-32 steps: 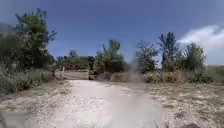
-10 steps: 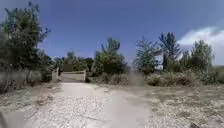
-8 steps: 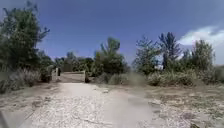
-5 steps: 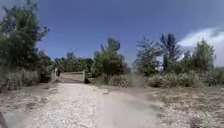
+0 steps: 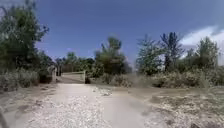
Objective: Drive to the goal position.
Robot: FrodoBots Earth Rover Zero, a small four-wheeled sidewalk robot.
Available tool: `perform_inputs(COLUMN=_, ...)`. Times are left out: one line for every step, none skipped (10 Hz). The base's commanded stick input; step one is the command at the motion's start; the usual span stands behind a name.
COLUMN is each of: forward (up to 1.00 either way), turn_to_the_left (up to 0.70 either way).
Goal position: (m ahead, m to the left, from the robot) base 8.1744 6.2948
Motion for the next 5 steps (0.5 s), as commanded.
perform_inputs(forward=0.45, turn_to_the_left=0.27)
perform_inputs(forward=0.45, turn_to_the_left=0.27)
perform_inputs(forward=0.45, turn_to_the_left=0.27)
perform_inputs(forward=0.45, turn_to_the_left=0.27)
perform_inputs(forward=0.45, turn_to_the_left=0.27)
